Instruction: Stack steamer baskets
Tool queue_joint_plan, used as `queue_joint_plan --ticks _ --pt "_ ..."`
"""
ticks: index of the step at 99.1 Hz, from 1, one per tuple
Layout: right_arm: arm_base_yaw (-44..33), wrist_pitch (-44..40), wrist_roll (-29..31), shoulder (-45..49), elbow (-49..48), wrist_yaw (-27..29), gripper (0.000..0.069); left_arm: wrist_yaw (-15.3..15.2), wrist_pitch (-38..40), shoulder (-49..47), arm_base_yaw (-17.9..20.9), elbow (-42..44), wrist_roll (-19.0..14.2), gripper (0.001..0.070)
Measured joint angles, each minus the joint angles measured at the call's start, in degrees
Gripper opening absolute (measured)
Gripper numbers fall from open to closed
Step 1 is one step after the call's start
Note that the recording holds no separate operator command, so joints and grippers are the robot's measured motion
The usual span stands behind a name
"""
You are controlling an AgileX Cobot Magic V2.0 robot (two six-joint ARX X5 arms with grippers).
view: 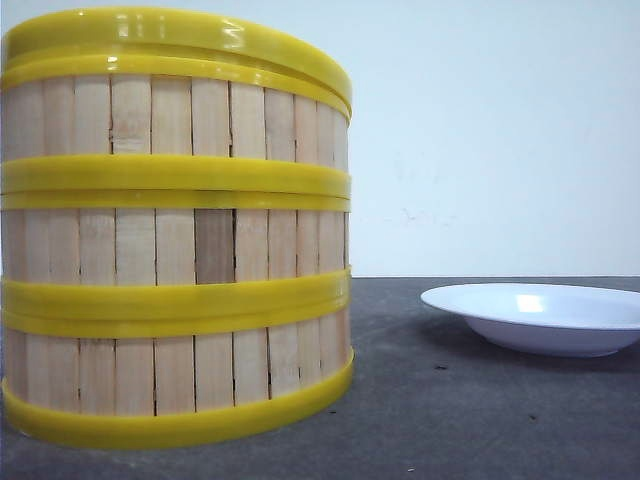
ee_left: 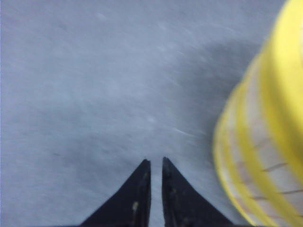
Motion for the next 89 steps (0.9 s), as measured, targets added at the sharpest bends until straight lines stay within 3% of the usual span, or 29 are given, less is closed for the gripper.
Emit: queue_joint_plan --ticks 22,43,50,68,89 --pt "0.0 0.0 0.0 0.0 0.0 0.02 0.0016 0.28 22.32 -19.61 3.15 -25.29 -2.75 0.0015" --pt "0.0 0.0 0.0 0.0 0.0 0.02 0.0016 0.33 28.89 -37.66 3.15 -41.42 -5.95 0.0015" --pt "0.0 -0.02 0.0 0.02 0.0 0.02 0.0016 0.55 30.01 -41.33 3.13 -43.82 -6.25 0.0015" --pt "0.0 0.0 0.0 0.0 0.0 0.02 0.0016 2.23 29.55 -41.05 3.1 -43.85 -6.45 0.0014" --pt "0.0 0.0 0.0 0.04 0.0 0.02 0.0016 2.21 29.57 -41.4 3.1 -43.85 -6.64 0.0014"
